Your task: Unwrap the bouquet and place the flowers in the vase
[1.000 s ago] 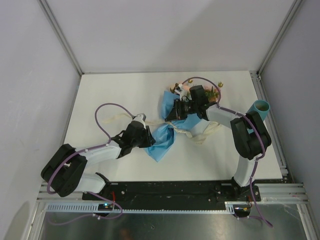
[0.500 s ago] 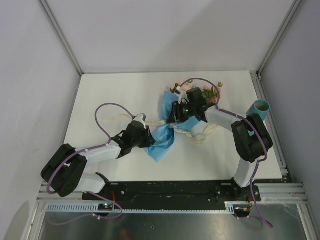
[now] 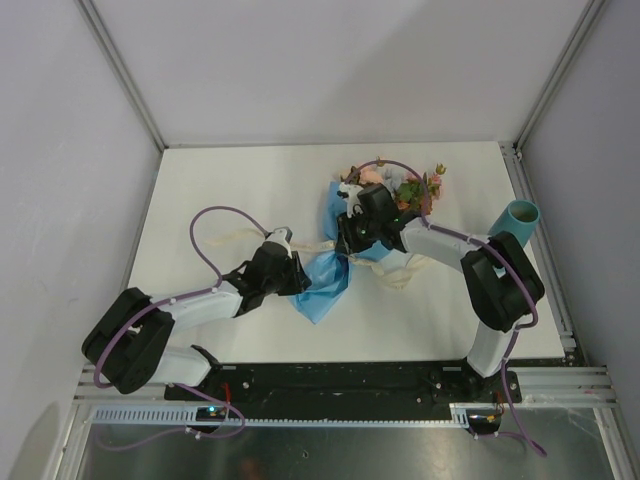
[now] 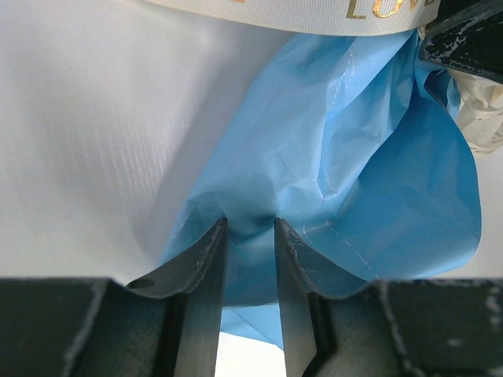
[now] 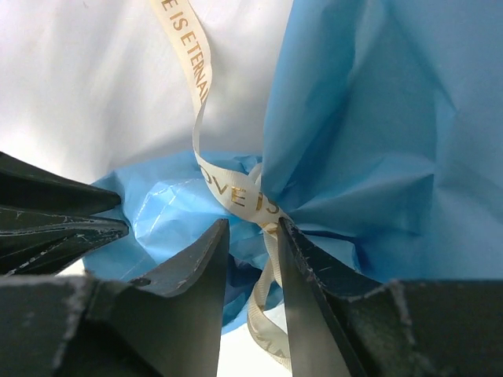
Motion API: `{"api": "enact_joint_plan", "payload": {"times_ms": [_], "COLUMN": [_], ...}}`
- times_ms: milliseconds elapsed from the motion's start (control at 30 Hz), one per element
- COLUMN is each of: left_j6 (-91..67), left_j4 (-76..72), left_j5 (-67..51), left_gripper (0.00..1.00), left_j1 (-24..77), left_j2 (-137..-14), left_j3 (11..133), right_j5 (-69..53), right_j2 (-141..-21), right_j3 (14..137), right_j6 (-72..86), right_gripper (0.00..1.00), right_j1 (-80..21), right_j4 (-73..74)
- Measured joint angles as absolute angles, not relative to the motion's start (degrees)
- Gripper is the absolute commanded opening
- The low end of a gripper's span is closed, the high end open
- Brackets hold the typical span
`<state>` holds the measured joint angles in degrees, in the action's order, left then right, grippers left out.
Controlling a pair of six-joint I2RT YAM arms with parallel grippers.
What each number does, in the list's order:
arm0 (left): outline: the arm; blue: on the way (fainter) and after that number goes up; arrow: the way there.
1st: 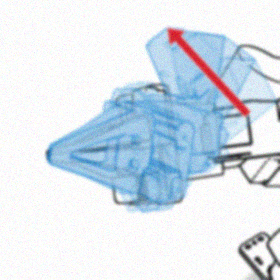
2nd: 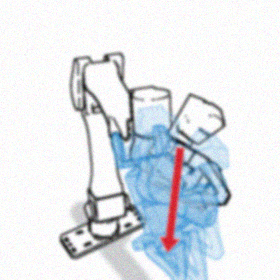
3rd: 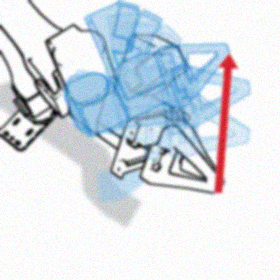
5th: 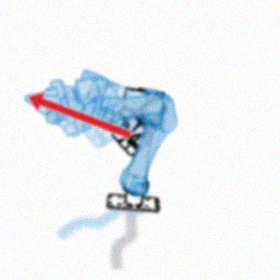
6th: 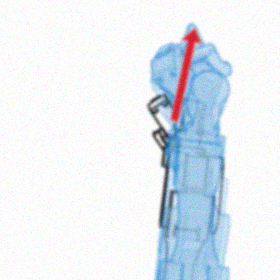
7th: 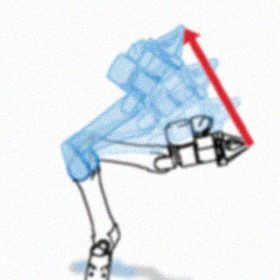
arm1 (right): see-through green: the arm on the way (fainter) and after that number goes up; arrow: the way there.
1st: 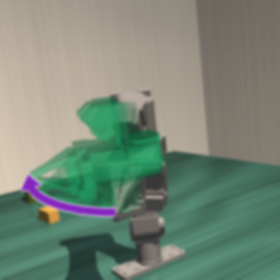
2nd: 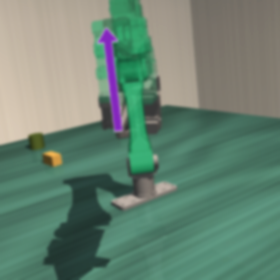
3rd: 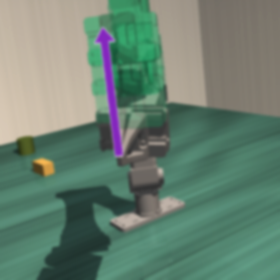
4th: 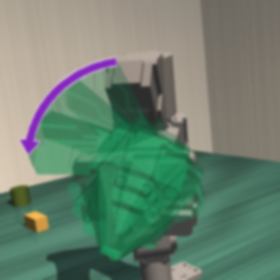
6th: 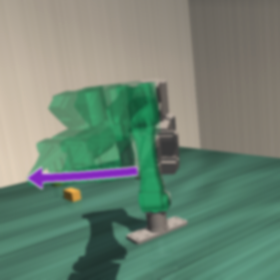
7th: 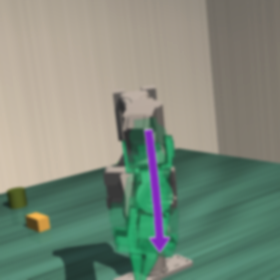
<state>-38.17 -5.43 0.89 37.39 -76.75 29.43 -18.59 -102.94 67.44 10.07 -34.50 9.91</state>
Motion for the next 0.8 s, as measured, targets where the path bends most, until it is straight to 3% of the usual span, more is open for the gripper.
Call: {"api": "enact_joint_plan", "payload": {"times_ms": [167,433,800], "left_j6": [-38.17,-38.17,-38.17], "left_j4": [-5.43,-5.45,-5.43], "left_j5": [0.91,0.93,0.95], "left_gripper": [0.35,0.35,0.35], "left_j1": [37.39,37.39,37.39], "left_j2": [-76.75,-76.77,-76.77], "left_j3": [29.43,29.43,29.43], "right_j5": [-14.31,-9.67,-9.34], "right_j2": [-101.32,-98.1,-99.63], "right_j3": [67.44,67.48,68.4], "right_j6": [8.71,6.76,5.3], "right_gripper": [0.32,0.35,0.32], "right_j1": [-35.99,-37.32,-37.82], "right_j4": [11.05,12.62,13.85]}}
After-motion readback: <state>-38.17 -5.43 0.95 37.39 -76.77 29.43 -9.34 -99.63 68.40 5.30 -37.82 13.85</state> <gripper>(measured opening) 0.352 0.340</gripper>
